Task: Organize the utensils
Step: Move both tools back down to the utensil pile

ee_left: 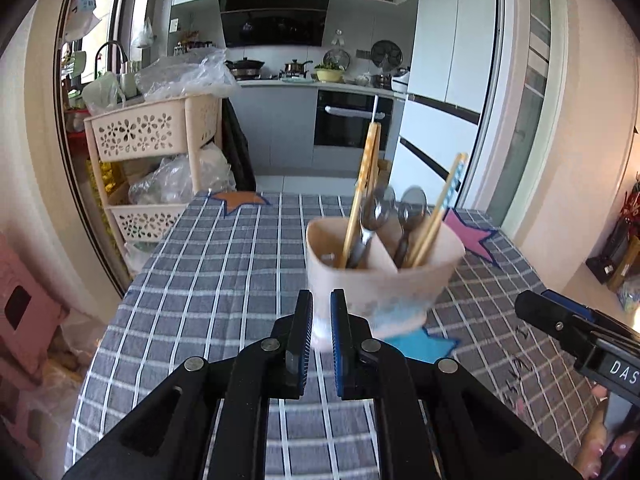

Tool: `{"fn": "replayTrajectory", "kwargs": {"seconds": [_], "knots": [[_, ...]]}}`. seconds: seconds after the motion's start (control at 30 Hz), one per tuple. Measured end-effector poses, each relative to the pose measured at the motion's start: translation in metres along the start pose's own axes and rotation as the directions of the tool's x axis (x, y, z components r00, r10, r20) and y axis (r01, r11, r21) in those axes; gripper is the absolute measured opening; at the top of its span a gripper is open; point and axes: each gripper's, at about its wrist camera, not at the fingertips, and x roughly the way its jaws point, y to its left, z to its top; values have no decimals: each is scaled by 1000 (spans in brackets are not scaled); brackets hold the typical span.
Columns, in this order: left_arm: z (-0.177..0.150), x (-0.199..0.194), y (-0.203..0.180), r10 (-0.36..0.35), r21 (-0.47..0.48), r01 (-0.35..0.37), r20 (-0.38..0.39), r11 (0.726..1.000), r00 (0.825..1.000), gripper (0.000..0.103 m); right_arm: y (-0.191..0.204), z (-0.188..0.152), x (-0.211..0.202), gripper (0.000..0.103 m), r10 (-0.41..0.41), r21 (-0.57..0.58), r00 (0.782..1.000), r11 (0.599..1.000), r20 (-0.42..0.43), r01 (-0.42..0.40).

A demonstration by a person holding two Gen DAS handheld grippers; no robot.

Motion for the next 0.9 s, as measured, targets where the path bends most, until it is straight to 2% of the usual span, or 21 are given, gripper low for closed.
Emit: {"fn": "replayTrajectory", "kwargs": {"seconds": [0.2,0.23,0.27,0.3,0.37,0.43,0.57,0.67,0.73,0.9], "knots": [[-28,-15,6,1,10,-1,-35,1000,999,41,-8,-22,-16,69,-19,26,999,999,-39,20],[-31,-16,8,1,12,-1,-39,1000,999,48,-11,-27,-19,69,-26,31,999,999,-48,28],[-36,-18,9,2,16,-1,-46,1000,999,93,-12,-32,-21,69,-32,33,998,999,-55,34],[-42,-21,11,8,17,-7,-62,1000,998,103,-14,-36,-23,71,-39,36,997,999,-63,41],[-51,-28,12,23,16,-23,-48,1000,999,103,-17,-44,-25,74,-46,44,996,998,-79,49],[-61,-29,11,18,50,-14,-66,999,998,103,-20,-53,-27,75,-50,55,993,997,-102,56],[-84,-33,5,18,158,-2,-97,987,995,103,-25,-69,-28,75,-66,68,985,995,-157,77],[-103,-41,-1,4,277,25,-103,961,995,103,-27,-81,-28,75,-70,75,979,994,-192,85],[-118,-44,-6,-8,358,51,-119,932,993,103,-29,-91,-26,75,-67,85,972,992,-226,88],[-149,-56,-9,-101,452,177,-189,874,977,103,-30,-115,-22,75,-78,77,952,991,-297,105]]}}
